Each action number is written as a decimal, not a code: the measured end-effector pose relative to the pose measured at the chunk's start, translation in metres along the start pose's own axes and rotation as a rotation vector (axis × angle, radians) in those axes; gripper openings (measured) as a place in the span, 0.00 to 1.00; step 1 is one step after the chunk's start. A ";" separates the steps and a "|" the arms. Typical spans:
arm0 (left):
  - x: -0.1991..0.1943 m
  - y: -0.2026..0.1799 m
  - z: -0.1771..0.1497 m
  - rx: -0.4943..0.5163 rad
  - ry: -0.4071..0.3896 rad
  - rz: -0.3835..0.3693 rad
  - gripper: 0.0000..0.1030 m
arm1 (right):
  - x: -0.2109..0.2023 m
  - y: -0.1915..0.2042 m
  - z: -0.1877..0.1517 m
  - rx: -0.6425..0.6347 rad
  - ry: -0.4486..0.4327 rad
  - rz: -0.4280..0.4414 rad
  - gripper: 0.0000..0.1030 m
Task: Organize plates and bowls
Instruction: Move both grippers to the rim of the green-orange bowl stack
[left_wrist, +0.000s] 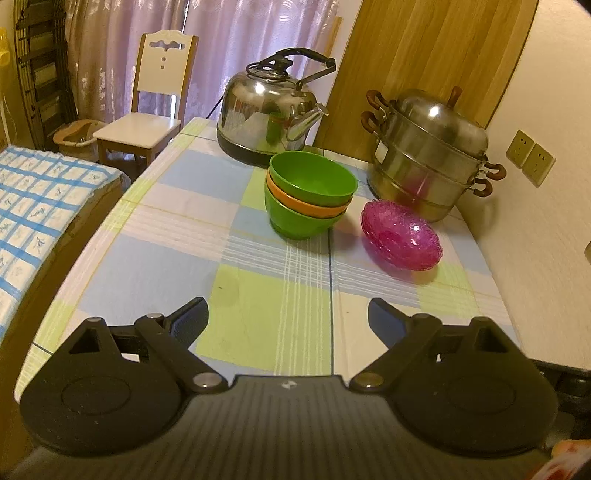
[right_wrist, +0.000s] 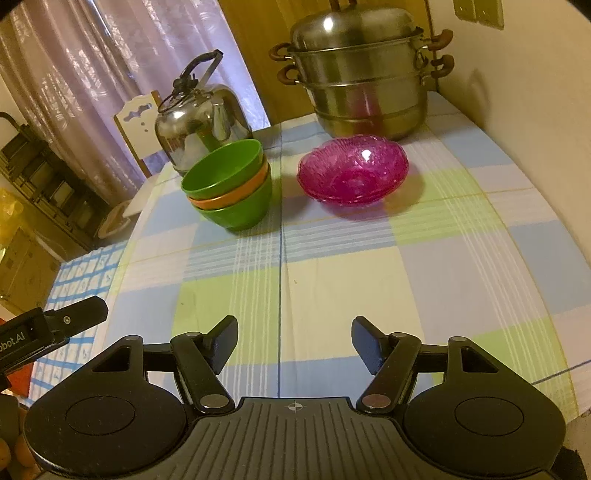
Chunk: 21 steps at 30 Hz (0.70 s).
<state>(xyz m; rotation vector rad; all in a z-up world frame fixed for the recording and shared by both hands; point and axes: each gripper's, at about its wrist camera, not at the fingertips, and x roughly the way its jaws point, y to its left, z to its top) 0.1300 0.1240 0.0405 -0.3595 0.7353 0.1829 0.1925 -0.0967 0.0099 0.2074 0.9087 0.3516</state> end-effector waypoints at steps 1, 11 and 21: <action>0.001 0.001 -0.001 -0.007 0.002 -0.004 0.89 | 0.000 -0.001 0.000 0.003 0.001 -0.001 0.66; 0.022 0.007 0.016 -0.062 -0.032 -0.041 0.89 | 0.007 -0.012 0.014 0.041 0.000 -0.005 0.67; 0.072 0.016 0.068 -0.115 -0.008 -0.022 0.89 | 0.042 -0.004 0.068 0.047 -0.015 0.017 0.67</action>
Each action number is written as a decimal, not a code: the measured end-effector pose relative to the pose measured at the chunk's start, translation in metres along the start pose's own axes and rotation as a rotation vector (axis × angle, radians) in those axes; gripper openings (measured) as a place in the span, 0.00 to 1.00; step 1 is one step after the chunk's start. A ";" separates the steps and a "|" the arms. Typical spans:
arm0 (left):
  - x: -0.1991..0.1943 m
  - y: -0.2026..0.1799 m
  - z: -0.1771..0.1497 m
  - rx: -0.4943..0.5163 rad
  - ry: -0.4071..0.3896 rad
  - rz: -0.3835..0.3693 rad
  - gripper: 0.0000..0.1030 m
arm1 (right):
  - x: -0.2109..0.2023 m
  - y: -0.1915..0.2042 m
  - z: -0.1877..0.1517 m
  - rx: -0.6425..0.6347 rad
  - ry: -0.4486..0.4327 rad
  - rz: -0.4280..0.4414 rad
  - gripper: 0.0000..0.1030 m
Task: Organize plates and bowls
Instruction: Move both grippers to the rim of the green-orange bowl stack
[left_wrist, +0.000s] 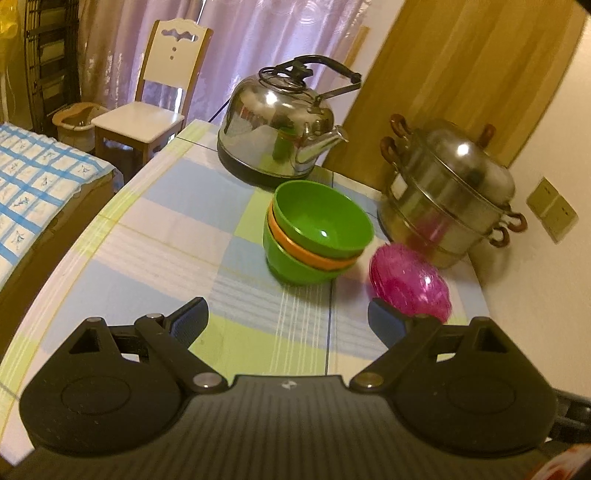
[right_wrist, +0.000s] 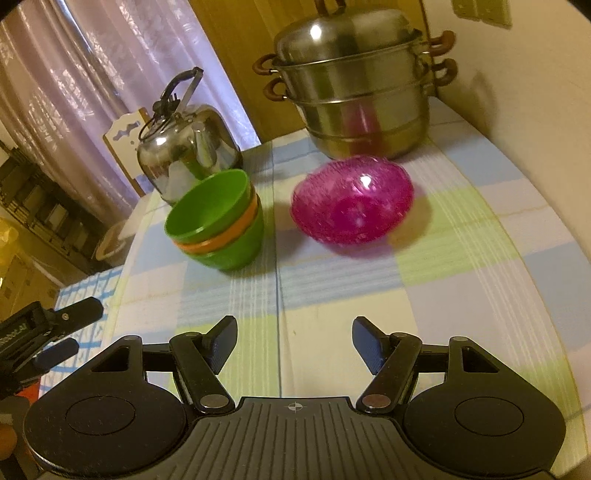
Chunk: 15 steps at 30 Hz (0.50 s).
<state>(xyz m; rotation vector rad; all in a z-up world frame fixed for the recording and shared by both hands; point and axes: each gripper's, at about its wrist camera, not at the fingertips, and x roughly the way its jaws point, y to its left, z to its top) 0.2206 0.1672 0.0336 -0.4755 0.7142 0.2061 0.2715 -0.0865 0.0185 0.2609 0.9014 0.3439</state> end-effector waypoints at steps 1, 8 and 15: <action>0.007 0.001 0.006 -0.010 0.005 -0.003 0.89 | 0.005 0.002 0.006 -0.001 0.002 0.005 0.67; 0.058 0.013 0.043 -0.102 0.014 -0.036 0.89 | 0.049 0.011 0.048 0.029 0.022 0.059 0.67; 0.113 0.024 0.070 -0.193 0.025 -0.090 0.89 | 0.095 0.020 0.092 0.065 0.031 0.118 0.67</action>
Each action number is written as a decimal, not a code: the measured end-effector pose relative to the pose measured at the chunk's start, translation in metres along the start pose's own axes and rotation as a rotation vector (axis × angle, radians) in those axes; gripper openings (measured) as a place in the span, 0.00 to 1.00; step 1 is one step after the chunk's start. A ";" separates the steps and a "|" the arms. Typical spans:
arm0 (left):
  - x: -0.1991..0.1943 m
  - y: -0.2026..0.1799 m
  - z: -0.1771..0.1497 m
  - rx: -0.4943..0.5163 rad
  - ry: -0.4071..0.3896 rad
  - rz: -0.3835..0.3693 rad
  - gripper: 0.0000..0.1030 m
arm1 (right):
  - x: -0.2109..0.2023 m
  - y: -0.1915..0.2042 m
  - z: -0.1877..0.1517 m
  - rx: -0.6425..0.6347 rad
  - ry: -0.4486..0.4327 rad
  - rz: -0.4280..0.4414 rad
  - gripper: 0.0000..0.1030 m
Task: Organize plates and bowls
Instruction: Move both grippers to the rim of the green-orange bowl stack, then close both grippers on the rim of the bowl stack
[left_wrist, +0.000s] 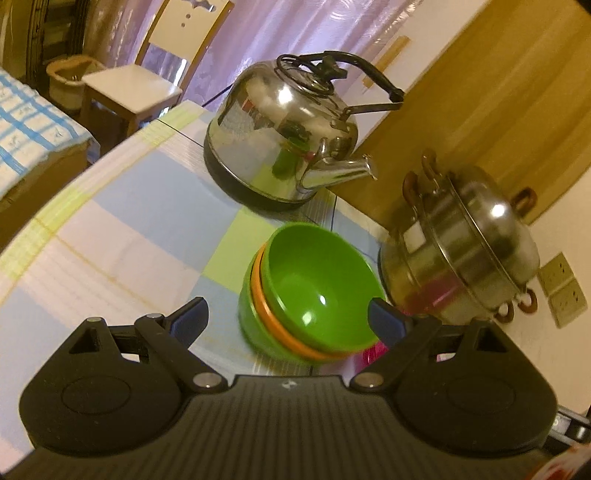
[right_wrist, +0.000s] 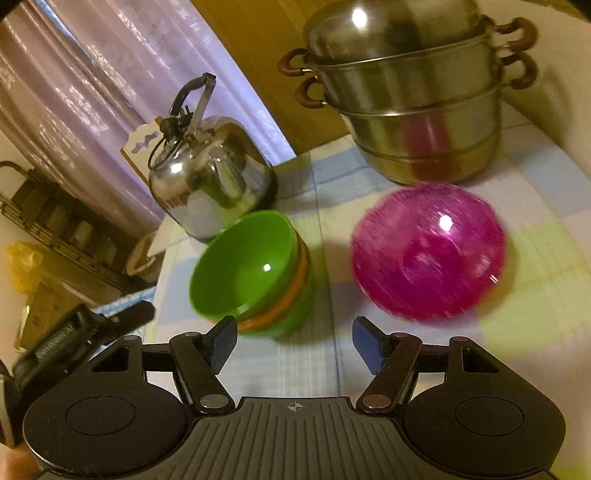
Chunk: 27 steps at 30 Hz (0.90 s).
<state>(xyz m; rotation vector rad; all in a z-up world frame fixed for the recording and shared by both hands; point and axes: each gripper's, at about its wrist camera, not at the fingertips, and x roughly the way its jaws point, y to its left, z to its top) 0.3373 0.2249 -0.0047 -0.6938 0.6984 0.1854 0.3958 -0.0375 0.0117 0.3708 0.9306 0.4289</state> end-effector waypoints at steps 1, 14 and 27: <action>0.006 0.002 0.002 -0.012 0.000 -0.004 0.89 | 0.008 0.001 0.006 0.003 0.000 0.002 0.67; 0.073 0.029 0.015 -0.085 0.082 -0.053 0.78 | 0.085 -0.007 0.042 0.032 0.076 0.007 0.67; 0.095 0.024 0.014 -0.043 0.086 -0.065 0.52 | 0.134 -0.017 0.043 0.061 0.151 0.003 0.66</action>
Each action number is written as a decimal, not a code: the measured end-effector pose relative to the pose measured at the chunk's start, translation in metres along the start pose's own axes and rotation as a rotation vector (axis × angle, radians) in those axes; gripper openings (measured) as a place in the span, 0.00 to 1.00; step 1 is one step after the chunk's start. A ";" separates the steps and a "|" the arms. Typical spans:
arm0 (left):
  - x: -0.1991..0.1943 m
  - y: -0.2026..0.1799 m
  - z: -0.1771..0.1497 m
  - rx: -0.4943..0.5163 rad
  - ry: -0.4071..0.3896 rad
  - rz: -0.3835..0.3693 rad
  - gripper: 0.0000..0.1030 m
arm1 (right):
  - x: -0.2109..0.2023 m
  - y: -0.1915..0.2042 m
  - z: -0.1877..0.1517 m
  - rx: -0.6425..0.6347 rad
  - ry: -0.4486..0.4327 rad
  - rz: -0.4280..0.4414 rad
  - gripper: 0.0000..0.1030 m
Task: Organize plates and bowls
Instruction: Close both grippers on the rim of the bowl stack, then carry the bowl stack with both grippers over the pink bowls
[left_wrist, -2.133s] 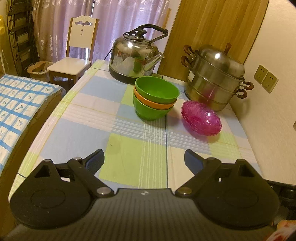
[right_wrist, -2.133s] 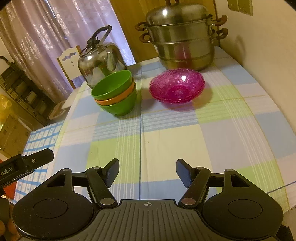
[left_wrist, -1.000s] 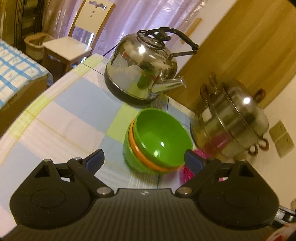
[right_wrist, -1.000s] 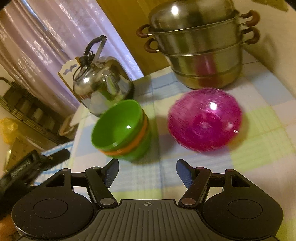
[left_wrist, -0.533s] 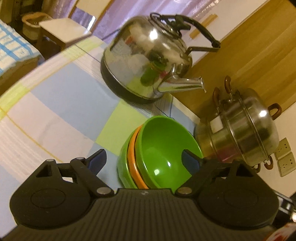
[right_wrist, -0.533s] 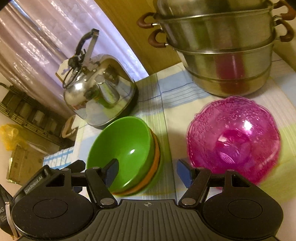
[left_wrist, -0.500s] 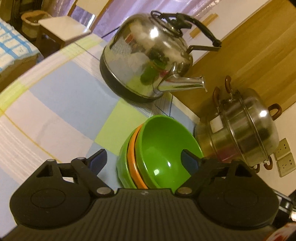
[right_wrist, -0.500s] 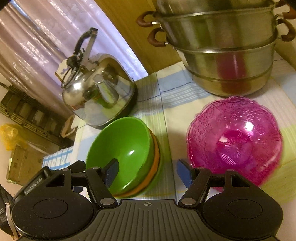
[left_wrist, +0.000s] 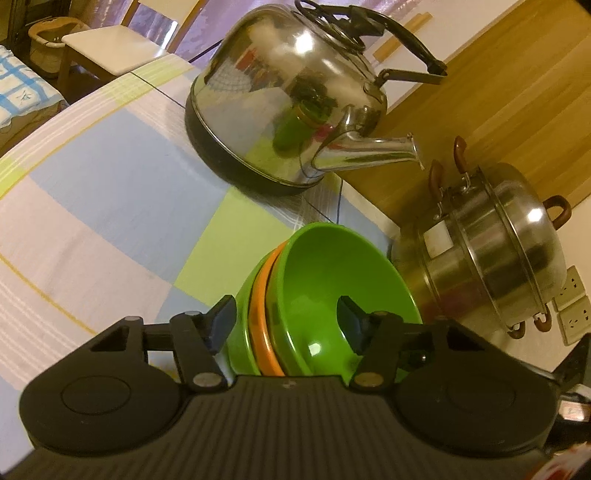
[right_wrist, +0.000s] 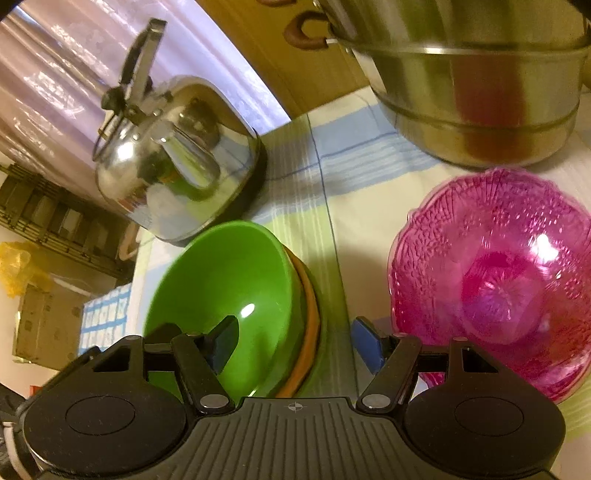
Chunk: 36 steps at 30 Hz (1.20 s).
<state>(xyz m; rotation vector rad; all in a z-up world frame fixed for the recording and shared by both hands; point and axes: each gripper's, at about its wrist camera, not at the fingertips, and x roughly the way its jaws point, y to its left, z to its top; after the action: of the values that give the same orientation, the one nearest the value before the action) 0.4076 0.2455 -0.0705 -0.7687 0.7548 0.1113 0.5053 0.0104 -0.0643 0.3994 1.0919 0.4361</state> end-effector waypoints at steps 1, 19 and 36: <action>0.001 0.000 0.000 0.005 0.000 0.007 0.51 | 0.003 -0.001 -0.001 0.004 0.006 0.001 0.66; 0.013 0.001 -0.002 0.087 0.001 0.070 0.31 | 0.020 -0.002 -0.011 0.026 0.028 -0.021 0.39; 0.007 -0.012 -0.007 0.147 0.007 0.117 0.28 | 0.015 -0.001 -0.018 -0.009 0.027 -0.045 0.31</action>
<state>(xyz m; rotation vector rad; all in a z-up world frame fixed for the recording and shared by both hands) 0.4130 0.2306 -0.0710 -0.5860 0.8054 0.1569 0.4944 0.0186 -0.0834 0.3610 1.1223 0.4075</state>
